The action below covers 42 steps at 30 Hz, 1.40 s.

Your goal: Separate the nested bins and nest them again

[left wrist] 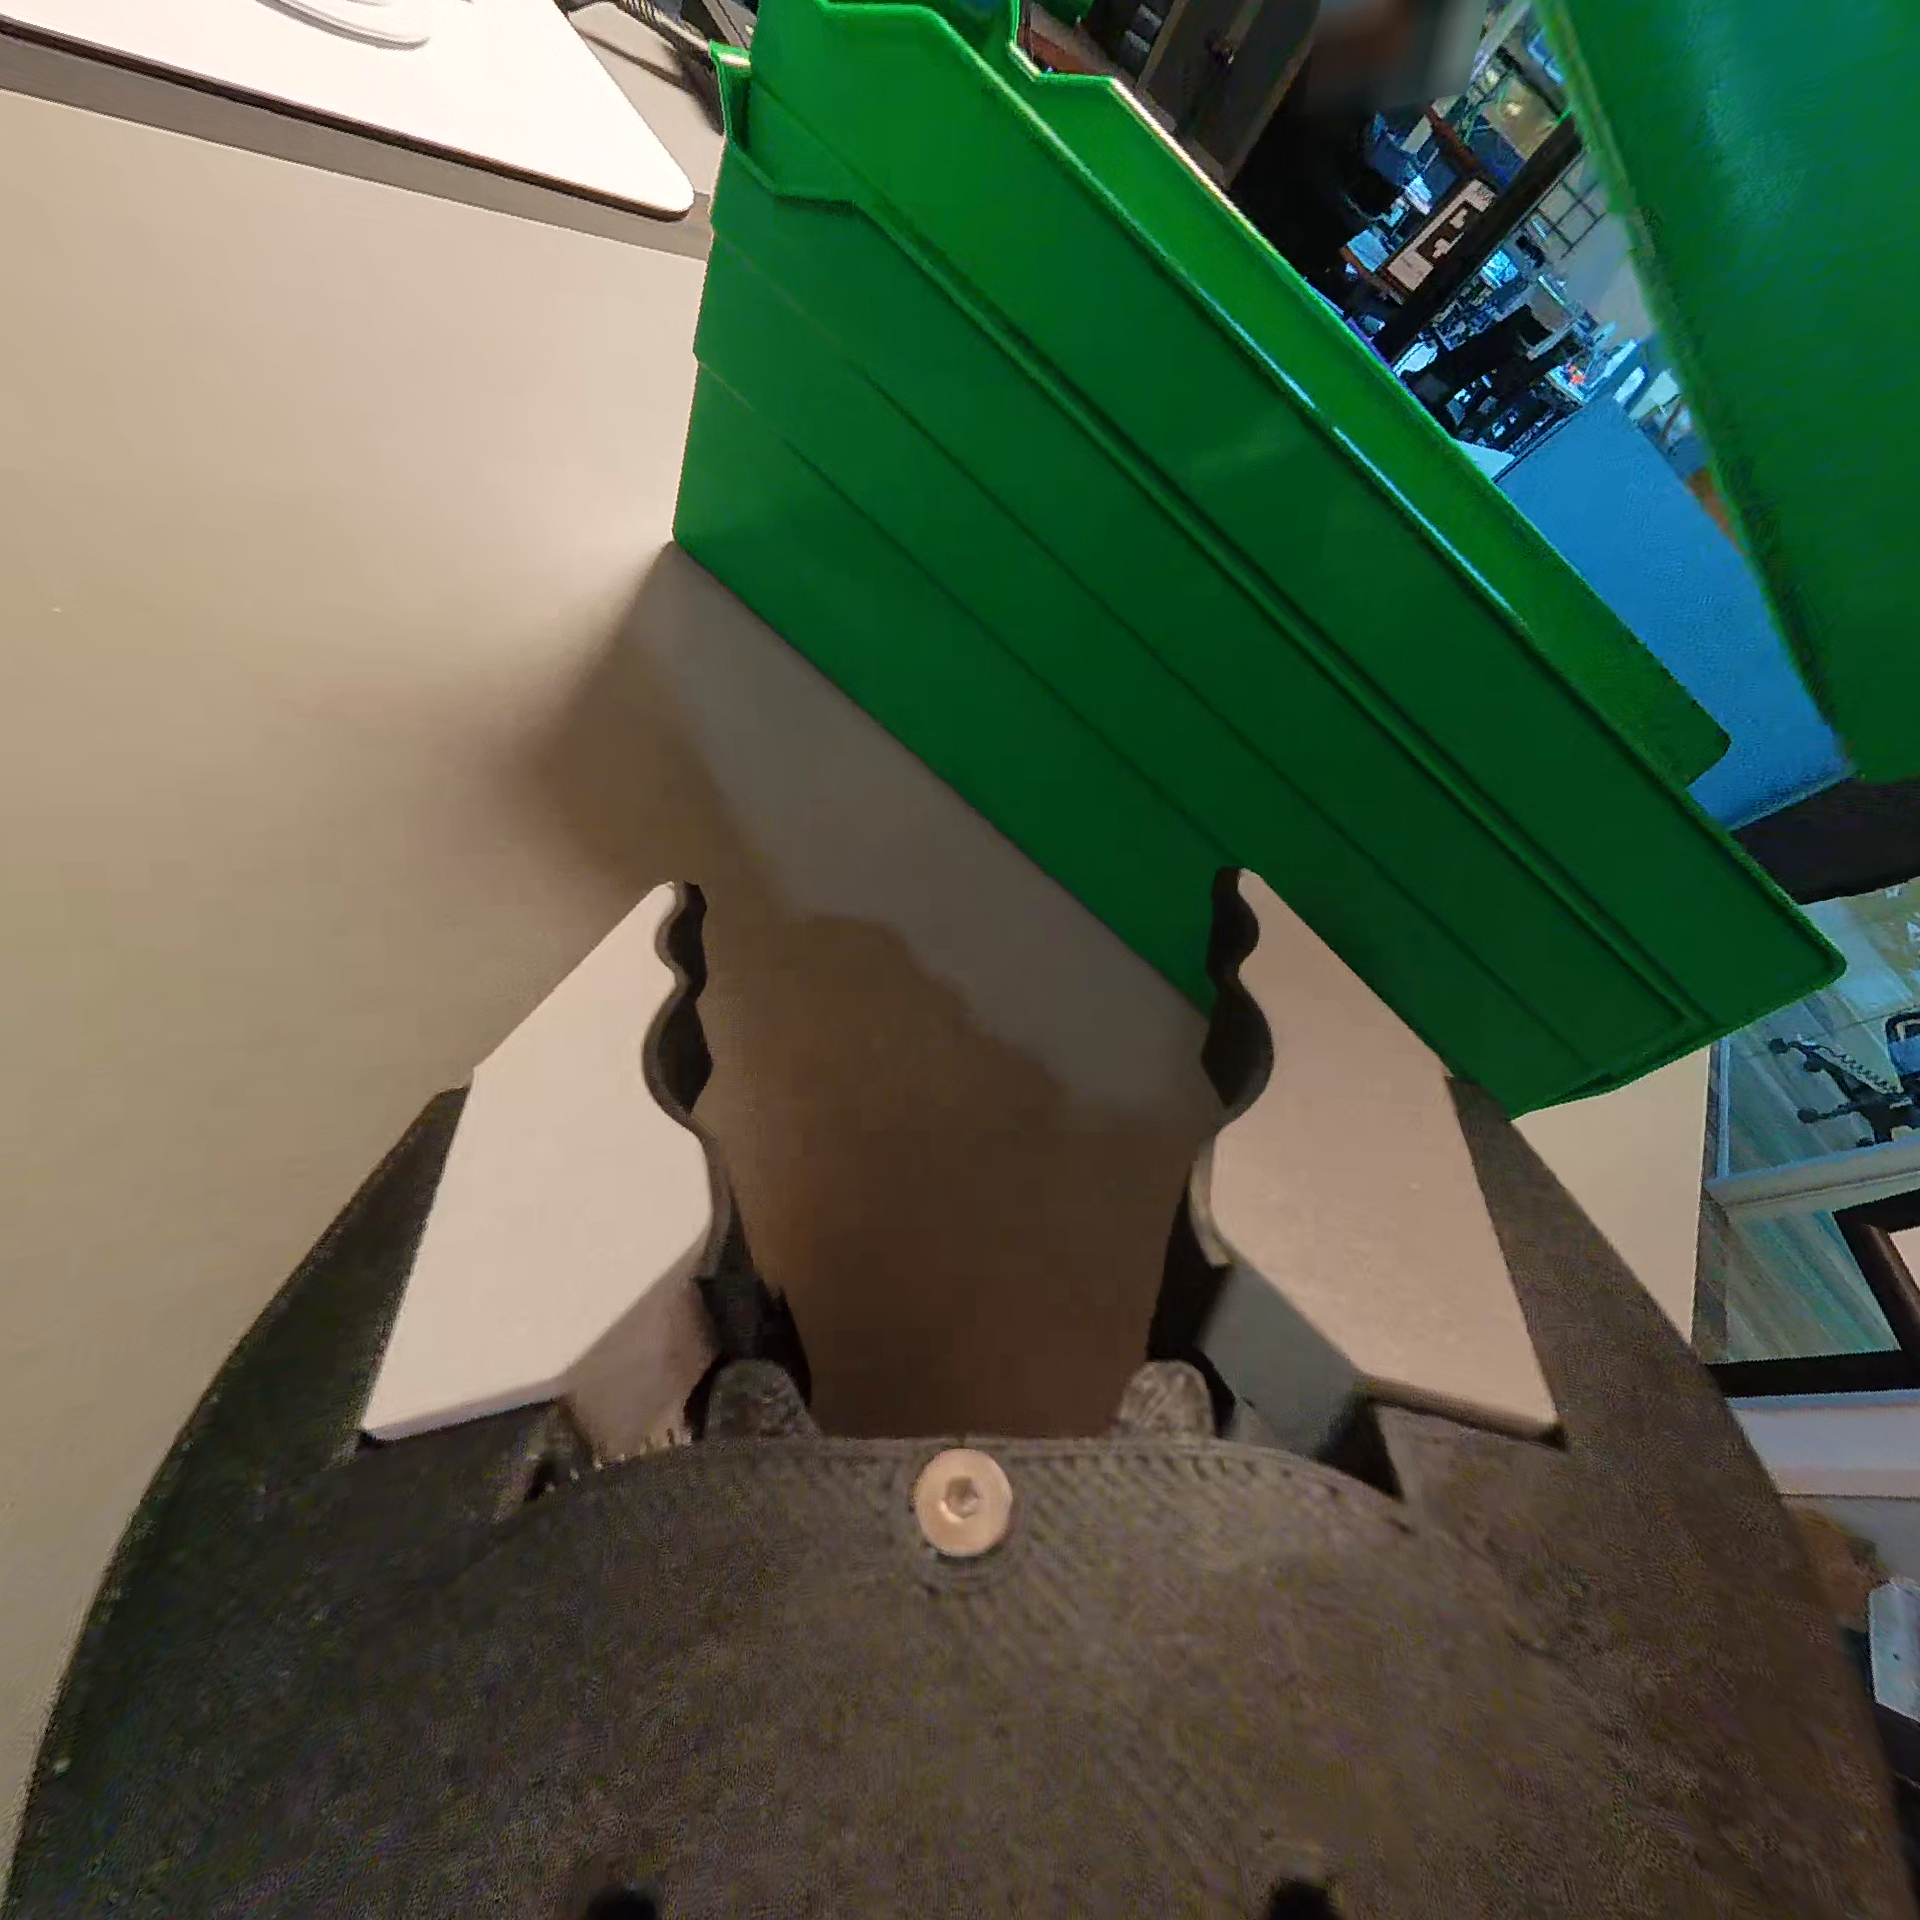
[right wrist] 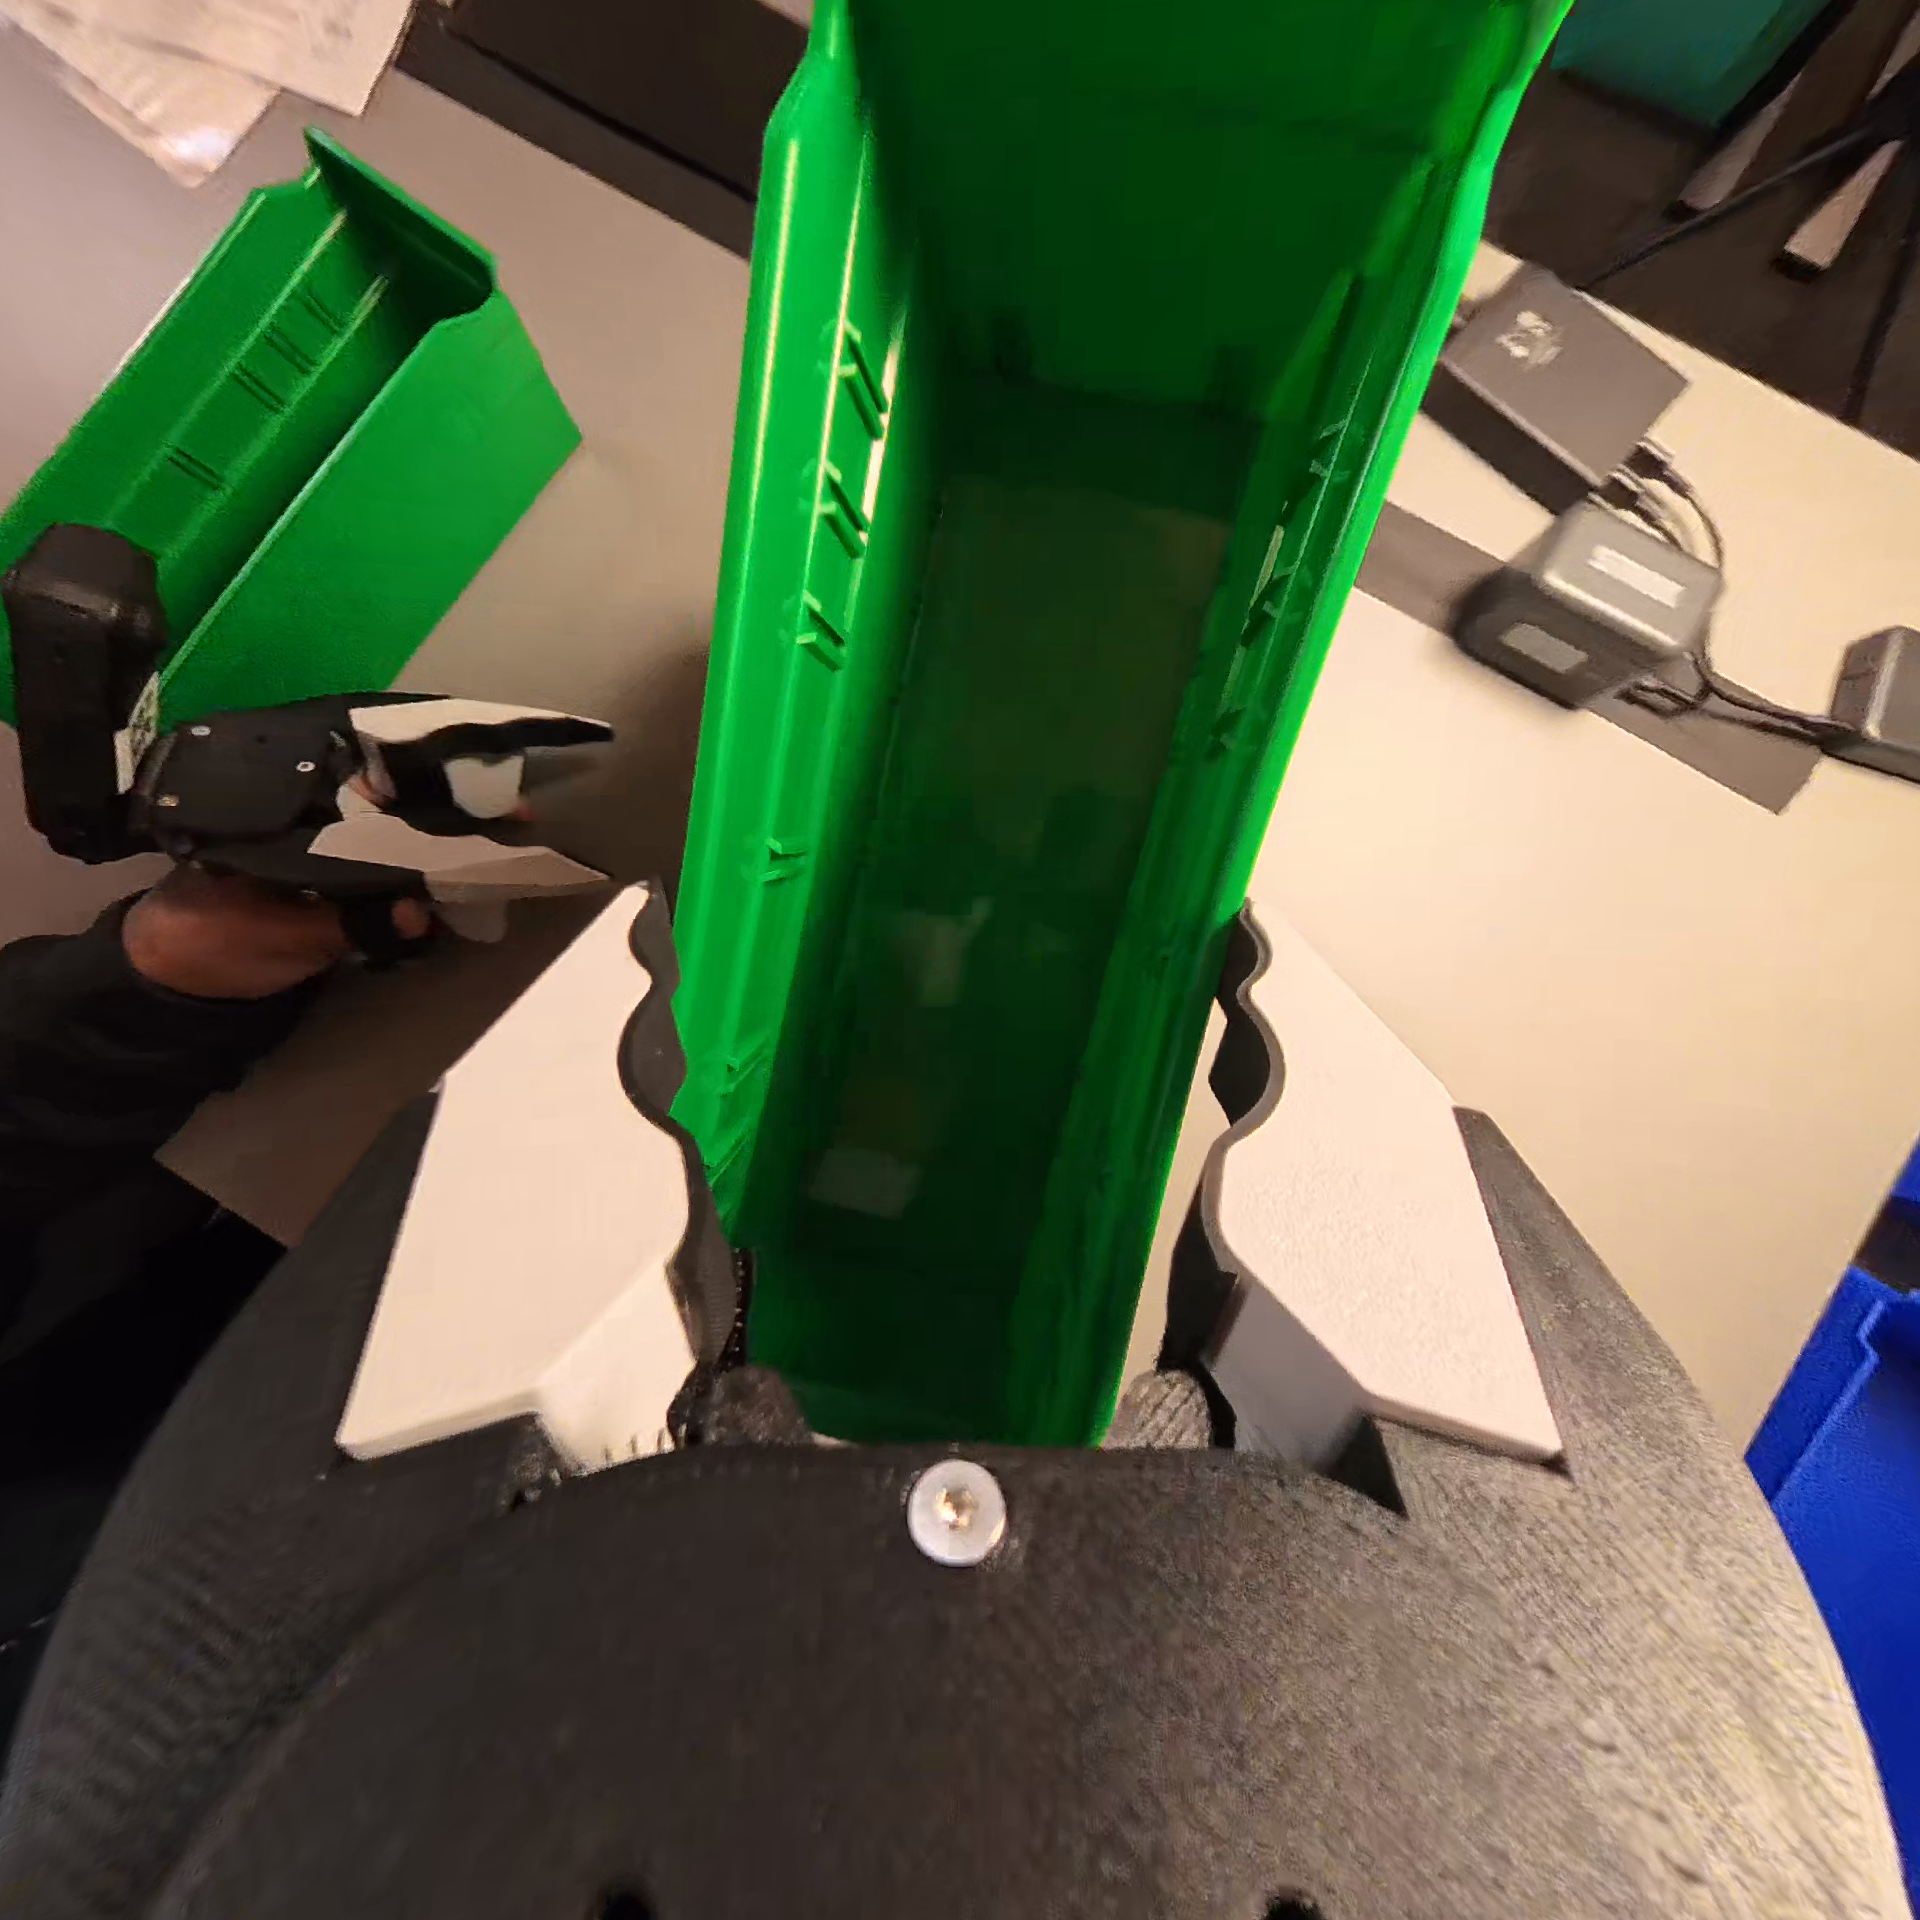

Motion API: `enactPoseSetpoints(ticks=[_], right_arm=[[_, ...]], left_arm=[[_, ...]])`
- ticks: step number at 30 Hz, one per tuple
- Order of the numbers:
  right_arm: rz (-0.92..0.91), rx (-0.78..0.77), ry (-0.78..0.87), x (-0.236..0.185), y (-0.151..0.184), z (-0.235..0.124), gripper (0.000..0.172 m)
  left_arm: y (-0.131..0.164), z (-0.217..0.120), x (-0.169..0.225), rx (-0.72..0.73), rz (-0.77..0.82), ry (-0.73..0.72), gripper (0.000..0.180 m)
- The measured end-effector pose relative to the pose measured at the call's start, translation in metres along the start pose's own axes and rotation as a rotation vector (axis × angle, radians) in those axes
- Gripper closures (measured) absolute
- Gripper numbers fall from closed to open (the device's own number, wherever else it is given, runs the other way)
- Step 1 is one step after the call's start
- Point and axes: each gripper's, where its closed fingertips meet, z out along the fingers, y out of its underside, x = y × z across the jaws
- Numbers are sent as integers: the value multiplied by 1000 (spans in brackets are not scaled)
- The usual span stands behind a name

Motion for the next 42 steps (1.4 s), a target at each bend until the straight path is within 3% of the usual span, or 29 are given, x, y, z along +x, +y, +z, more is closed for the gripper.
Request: enactPoseSetpoints(ticks=[5,11,12,13,15,21,24,26,30,34,38,42], right_arm=[[91,21,30,52,36,-18,66],[229,-42,15,97,110,30,70],[251,-38,27,105,118,39,96],[252,6,57,116,121,44,147],[302,38,-18,116,128,56,145],[295,46,-38,116,149,72,126],[300,110,-78,103,149,64,100],[217,164,-88,83,150,48,90],[-62,325,23,42,172,9,86],[-337,516,80,-7,208,-18,86],[-473,522,146,-28,232,1,91],[-494,482,321,-9,229,21,137]], left_arm=[[2,2,1,-6,3,3,83],[4,4,1,-11,7,6,83],[4,4,1,-13,6,8,83],[4,4,1,-12,5,11,83],[4,4,1,-11,3,14,83],[5,5,1,-17,8,12,83],[6,6,2,-24,20,10,83],[7,6,2,-27,24,12,83],[7,6,2,-30,20,16,83],[9,7,4,-39,41,13,83],[11,9,5,-43,61,6,83],[10,8,5,-33,47,13,84]])
